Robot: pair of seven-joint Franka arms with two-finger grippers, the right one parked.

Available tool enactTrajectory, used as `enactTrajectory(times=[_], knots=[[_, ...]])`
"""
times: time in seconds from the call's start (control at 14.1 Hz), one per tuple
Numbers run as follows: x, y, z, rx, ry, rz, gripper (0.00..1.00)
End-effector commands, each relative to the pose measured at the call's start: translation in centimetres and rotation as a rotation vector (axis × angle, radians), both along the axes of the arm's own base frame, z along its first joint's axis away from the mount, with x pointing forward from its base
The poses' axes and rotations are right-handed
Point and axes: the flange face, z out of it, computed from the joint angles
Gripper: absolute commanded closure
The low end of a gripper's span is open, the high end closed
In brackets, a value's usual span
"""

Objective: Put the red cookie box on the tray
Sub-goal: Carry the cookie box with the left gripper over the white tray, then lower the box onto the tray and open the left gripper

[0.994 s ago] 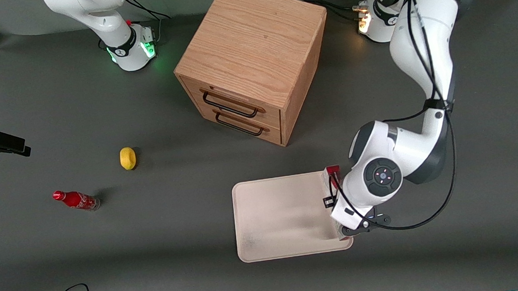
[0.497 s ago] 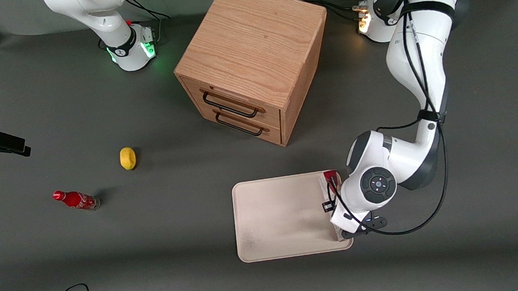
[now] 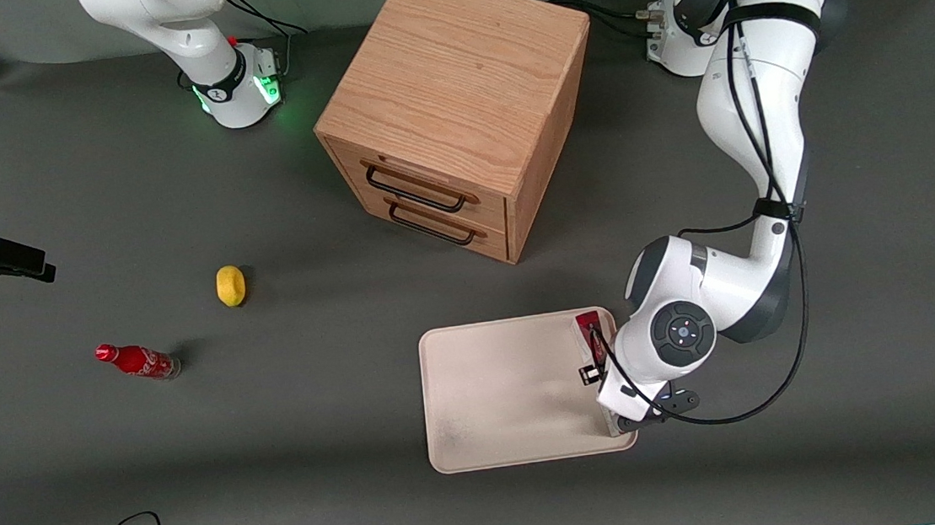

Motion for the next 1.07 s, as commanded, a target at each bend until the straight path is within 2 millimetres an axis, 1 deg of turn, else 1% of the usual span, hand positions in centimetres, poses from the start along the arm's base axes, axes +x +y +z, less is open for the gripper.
enactTrajectory(times=[0.0,0.07,0.14,0.21,0.28,0.36,0.43,0.5,0.57,0.64,0.71,0.85,0.92,0.99], knots=[[0.2,0.0,1.3,-0.001,-0.007,0.017,0.00],[0.0,0.2,2.3,0.006,0.003,0.009,0.00],[0.0,1.3,3.1,0.022,0.025,0.010,0.00],[0.2,2.6,4.8,0.034,0.031,0.010,0.00],[-0.3,3.5,7.2,0.048,0.045,-0.016,0.00],[-1.1,4.4,9.4,0.067,0.080,-0.049,0.00],[-1.7,6.5,11.8,0.077,0.107,-0.053,0.00],[-2.7,8.7,14.4,0.085,0.117,-0.058,0.00],[-4.3,10.9,16.1,0.099,0.122,-0.085,0.00],[-6.1,12.4,17.9,0.110,0.111,-0.127,0.00],[-7.6,15.2,19.5,0.118,0.109,-0.150,0.00],[-11.0,19.7,22.3,0.092,0.094,-0.185,0.00],[-12.8,21.5,23.8,0.086,0.083,-0.172,0.00],[-14.4,23.9,24.8,0.097,0.075,-0.134,0.00]])
